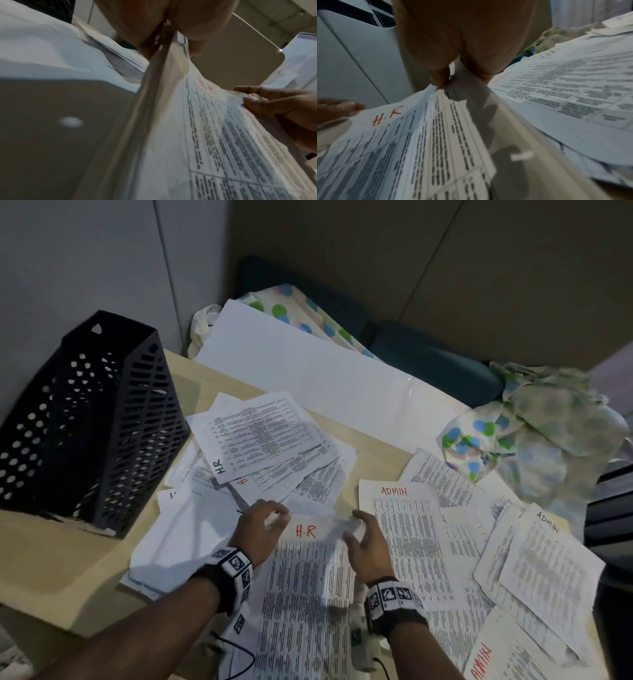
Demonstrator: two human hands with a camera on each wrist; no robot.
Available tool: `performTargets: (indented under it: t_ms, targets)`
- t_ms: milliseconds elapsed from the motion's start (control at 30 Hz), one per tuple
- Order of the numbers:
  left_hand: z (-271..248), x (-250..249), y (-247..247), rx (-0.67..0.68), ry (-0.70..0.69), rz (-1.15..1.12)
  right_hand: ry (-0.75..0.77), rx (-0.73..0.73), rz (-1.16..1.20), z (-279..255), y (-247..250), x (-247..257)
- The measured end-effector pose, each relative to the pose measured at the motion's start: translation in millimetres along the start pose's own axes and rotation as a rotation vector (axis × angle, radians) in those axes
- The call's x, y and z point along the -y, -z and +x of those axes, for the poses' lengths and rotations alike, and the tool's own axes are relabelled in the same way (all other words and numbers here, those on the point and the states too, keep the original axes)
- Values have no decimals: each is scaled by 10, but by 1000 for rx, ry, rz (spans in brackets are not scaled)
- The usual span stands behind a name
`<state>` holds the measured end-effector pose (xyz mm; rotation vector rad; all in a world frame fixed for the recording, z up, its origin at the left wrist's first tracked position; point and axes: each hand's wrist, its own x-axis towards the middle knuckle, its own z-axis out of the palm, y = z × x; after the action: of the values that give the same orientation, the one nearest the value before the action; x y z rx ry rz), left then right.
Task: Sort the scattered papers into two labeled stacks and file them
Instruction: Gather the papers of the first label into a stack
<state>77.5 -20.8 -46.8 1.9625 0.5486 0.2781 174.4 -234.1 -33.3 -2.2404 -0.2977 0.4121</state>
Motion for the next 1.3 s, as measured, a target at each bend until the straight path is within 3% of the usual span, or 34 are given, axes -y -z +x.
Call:
performTargets:
  t_ms: [100, 200, 267, 433, 533, 600, 700, 800, 867, 1033, 1167, 1300]
  targets:
    - [-61, 12, 16, 9, 13, 28, -69, 35, 147, -8, 22, -36]
    - [-125, 39, 29, 1, 153, -11, -167, 145, 248, -99, -59, -148]
    - [-143, 24, 27, -50, 228, -78, -152, 197, 229, -189, -119, -226]
    - [-151, -78, 7, -177, 316, -237, -109, 124, 278, -259, -55, -225]
    - [-142, -31, 18, -149, 347, -236, -88, 154, 191, -261, 3, -207]
    - [-135, 58, 61, -145, 301, -220, -115, 94, 165, -222, 63, -259]
    - [-138, 323, 279, -171, 170, 54, -203, -85, 164, -168, 220, -354]
    - [-231, 634, 561, -9, 274, 454, -256, -192, 186, -181, 397, -423]
    - [-344, 737, 658, 62, 326, 549, -262, -205, 157, -216, 477, -450]
    - [-491, 837, 798, 65, 99, 591, -326, -226, 93, -314, 512, -543]
    - [-448, 834, 923, -7, 400, 615, -353, -229, 109, -341, 426, -647]
    - [-364, 764, 903, 80, 436, 700, -368, -274, 322, -357, 423, -527]
